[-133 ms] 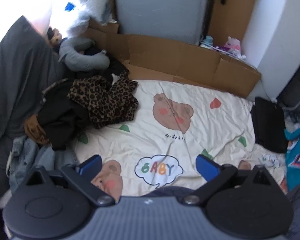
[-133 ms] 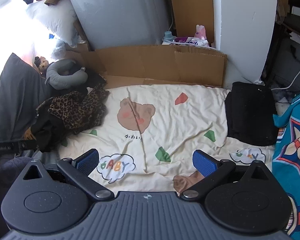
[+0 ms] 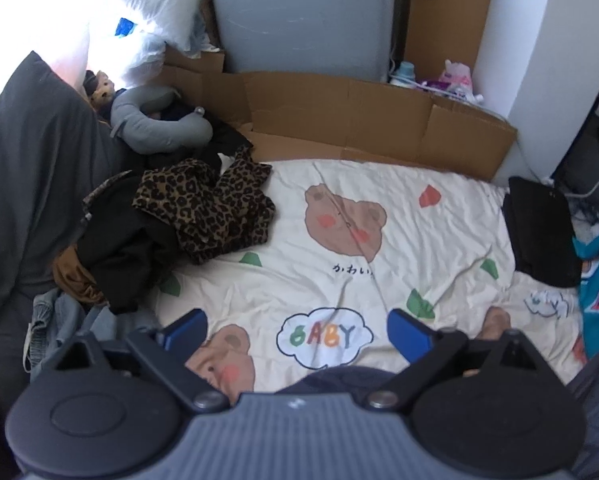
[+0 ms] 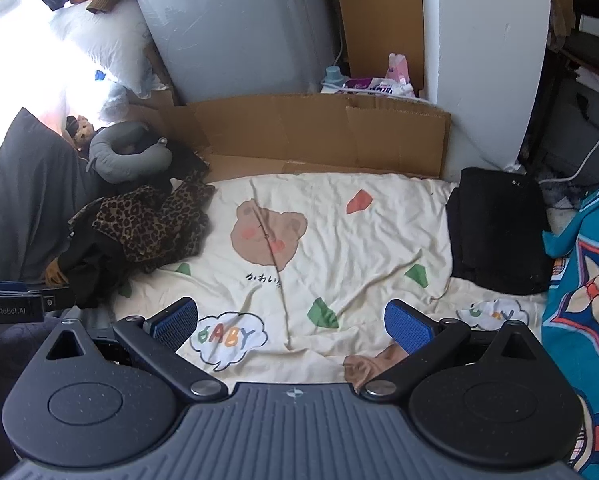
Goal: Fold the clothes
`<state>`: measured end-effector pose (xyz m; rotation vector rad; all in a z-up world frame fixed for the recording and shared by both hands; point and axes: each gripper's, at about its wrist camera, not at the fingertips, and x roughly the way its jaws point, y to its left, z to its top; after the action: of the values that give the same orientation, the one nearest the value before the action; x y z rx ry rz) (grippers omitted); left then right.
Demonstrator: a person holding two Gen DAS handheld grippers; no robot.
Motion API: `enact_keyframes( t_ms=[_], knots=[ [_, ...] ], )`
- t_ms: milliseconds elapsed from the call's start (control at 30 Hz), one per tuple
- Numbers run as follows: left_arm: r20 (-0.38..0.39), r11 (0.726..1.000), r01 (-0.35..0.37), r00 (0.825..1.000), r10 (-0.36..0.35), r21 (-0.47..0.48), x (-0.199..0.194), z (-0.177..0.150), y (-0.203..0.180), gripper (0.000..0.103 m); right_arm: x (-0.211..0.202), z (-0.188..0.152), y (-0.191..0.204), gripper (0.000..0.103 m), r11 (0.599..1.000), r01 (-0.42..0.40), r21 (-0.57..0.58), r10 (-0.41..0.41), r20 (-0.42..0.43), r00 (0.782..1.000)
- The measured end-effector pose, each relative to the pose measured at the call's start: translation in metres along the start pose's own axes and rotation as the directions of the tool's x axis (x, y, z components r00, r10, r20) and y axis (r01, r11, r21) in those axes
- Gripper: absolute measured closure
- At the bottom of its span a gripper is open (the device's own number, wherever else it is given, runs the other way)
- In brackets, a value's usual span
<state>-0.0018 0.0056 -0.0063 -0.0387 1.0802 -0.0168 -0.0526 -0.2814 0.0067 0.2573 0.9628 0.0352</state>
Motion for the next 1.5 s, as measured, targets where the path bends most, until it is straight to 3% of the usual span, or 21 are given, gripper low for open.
enact_keyframes(
  t_ms=[167, 467, 833, 1033, 1167, 1367, 1500],
  knots=[
    [-0.032, 0.992, -0.06, 0.997, 0.064, 0.107, 0.004, 0.01, -0.018, 0.013, -0.001, 0.001, 0.0, 0.001, 1.0, -0.003, 0.004, 0.003, 0.014, 1.0],
    [0.014, 0.984, -0.083, 0.997, 0.082, 0.159, 0.002, 0.0, -0.025, 0.013, -0.002, 0.002, -0.001, 0.001, 1.0, -0.009, 0.01, 0.009, 0.04, 0.999],
    [-0.006, 0.972, -0.069, 0.997, 0.072, 0.224, 0.005, 0.002, -0.025, 0.013, -0.004, -0.004, 0.005, 0.001, 1.0, -0.013, 0.003, 0.012, 0.052, 0.999],
    [-0.03, 0.982, -0.034, 0.999, 0.04, 0.184, 0.006, 0.003, -0.017, 0.013, -0.004, -0.001, 0.006, 0.001, 1.0, -0.023, -0.004, 0.023, 0.045, 0.999],
    [-0.026, 0.983, -0.048, 0.998, 0.054, 0.174, 0.005, 0.003, -0.016, 0.011, -0.003, 0.0, 0.006, 0.001, 1.0, -0.031, -0.001, 0.031, 0.037, 0.999],
    [-0.021, 0.996, -0.018, 1.0, 0.02, 0.089, 0.0, 0.007, 0.0, 0.002, -0.002, -0.002, 0.007, 0.001, 0.999, -0.038, -0.008, 0.039, 0.039, 0.998],
    [-0.027, 0.995, -0.015, 0.999, 0.018, 0.096, 0.0, 0.01, -0.001, 0.001, -0.002, -0.002, 0.006, 0.001, 0.999, -0.036, 0.002, 0.036, 0.039, 0.999]
  ],
)
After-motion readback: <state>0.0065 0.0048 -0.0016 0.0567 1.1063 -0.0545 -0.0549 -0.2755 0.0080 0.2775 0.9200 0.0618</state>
